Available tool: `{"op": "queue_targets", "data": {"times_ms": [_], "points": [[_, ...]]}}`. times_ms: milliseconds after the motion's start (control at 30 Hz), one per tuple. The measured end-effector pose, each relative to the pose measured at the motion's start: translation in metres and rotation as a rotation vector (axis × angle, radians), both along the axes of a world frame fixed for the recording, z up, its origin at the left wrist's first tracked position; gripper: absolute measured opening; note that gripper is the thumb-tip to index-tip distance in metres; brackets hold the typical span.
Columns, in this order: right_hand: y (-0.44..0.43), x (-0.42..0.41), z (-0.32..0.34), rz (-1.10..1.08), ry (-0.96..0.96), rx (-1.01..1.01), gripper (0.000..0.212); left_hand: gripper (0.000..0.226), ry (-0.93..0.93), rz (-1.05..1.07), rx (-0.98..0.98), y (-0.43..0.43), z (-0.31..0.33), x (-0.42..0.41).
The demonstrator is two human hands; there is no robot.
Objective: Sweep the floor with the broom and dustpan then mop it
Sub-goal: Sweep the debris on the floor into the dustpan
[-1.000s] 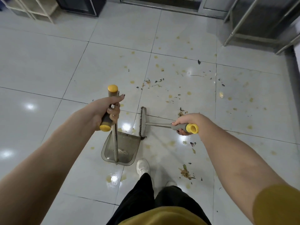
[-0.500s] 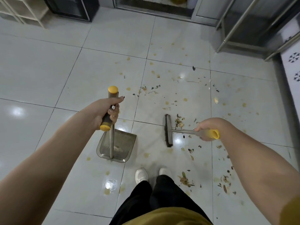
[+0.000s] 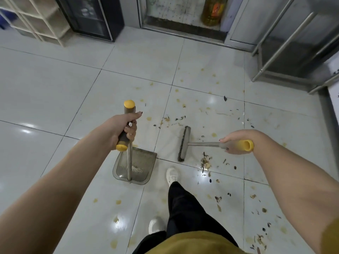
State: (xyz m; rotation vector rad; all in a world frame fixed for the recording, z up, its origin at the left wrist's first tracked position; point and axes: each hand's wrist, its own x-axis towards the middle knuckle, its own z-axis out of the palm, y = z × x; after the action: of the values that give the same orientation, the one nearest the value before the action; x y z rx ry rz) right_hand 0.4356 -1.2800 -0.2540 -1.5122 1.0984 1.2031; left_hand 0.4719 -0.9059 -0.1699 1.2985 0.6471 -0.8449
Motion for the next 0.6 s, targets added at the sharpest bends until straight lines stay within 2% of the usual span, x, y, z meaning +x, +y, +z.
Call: {"op": "queue_targets", "data": {"times_ms": [267, 433, 600], "points": [[0.026, 0.141, -0.022, 0.107, -0.037, 0.145, 0.02, 0.028, 0.037, 0.03, 0.057, -0.026, 0.004, 0.101], [0.055, 0.192, -0.037, 0.093, 0.006, 0.228, 0.03, 0.029, 0.054, 0.052, 0.058, -0.028, 0.0, 0.139], [0.084, 0.232, -0.063, 0.019, 0.018, 0.249, 0.024, 0.031, 0.106, 0.064, 0.021, -0.021, -0.009, 0.184]]}}
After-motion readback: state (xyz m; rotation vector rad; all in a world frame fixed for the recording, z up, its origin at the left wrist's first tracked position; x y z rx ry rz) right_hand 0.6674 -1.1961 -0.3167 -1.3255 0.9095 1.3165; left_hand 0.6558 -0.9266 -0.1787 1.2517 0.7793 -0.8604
